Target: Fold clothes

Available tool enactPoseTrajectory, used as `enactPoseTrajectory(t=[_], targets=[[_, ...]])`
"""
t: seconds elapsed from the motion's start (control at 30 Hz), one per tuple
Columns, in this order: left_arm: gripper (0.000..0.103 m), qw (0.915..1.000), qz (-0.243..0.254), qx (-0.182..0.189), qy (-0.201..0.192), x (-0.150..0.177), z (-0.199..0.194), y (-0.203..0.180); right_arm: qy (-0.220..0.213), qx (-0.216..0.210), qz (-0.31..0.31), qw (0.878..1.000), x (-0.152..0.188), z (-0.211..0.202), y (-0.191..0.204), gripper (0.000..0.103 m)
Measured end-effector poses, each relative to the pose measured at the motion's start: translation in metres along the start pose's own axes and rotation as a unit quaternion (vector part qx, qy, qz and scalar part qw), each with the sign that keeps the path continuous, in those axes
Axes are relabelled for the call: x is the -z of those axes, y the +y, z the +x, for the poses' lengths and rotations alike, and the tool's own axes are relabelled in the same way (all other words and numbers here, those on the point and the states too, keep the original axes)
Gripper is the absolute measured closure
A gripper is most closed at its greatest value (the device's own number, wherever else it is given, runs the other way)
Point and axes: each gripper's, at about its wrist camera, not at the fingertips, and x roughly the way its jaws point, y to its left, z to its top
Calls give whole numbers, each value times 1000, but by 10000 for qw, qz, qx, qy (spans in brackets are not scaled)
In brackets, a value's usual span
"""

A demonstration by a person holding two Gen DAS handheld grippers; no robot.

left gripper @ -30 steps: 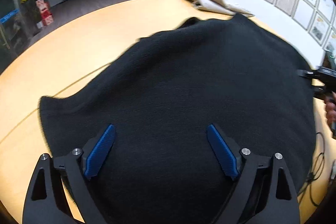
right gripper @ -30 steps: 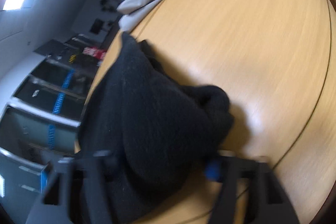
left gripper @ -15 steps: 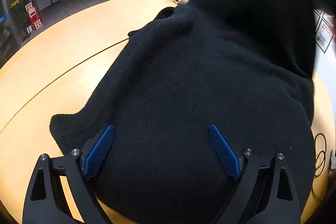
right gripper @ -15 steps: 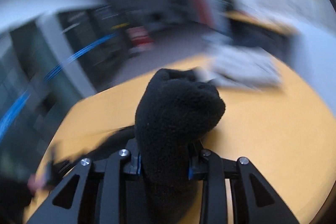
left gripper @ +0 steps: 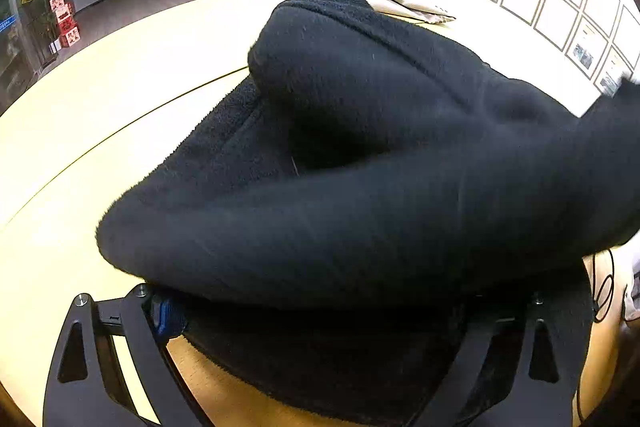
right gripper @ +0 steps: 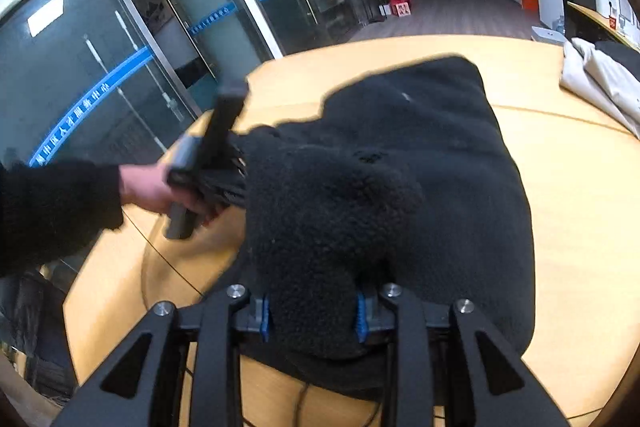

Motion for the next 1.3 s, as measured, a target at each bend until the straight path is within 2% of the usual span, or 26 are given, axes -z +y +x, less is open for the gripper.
enactPoseTrajectory(t=[0.17,0.3,0.43,0.53,0.6,0.7,0.73,0.77,0.8,0.83,0.87,0.93,1.0,1.1,1.2,1.3], targets=[[6,9999,-135,-70,-2,5,-1,10,-352,-233,-352,9985,-22,-7,11,73],[8,9999,-108,-33,76,7,-8,18,602,340,-996,9926,22,46,16,72],[11,9995,-278,-130,14,10,-37,37,621,627,-2023,9753,48,62,39,69],[11,9943,-889,-508,-309,13,-90,58,601,774,-2499,9633,51,66,45,66],[10,9899,-1082,-509,-759,9,-125,55,647,875,-2811,9535,55,66,49,62],[4,9837,-1045,-408,-1406,-2,-165,37,710,1003,-3205,9392,59,70,55,53],[4,9832,-958,-309,-1525,-7,-167,28,740,986,-3219,9387,59,73,57,45],[4,9839,-853,-106,-1567,-11,-165,23,768,964,-3222,9386,59,75,58,35],[4,9842,-745,91,-1601,-14,-163,17,780,897,-3140,9420,57,75,59,32],[4,9875,-562,148,-1466,-8,-154,13,787,757,-2968,9487,53,70,57,21],[4,9902,-379,205,-1330,-2,-146,10,800,611,-2787,9551,49,65,55,16],[4,9946,-198,335,-957,8,-120,-1,924,282,-2325,9678,41,50,44,15],[3,9974,-198,479,-504,17,-87,-13,1000,183,-1967,9752,33,30,29,15],[2,9917,-932,733,-491,45,-79,2,1024,196,-1439,9841,19,-5,-4,12],[5,9930,-983,447,-473,37,-105,2,1040,270,-1048,9887,6,-23,-46,4],[7,9878,-1035,332,-1118,31,-173,1,1123,331,-711,9906,4,-29,-85,3]])
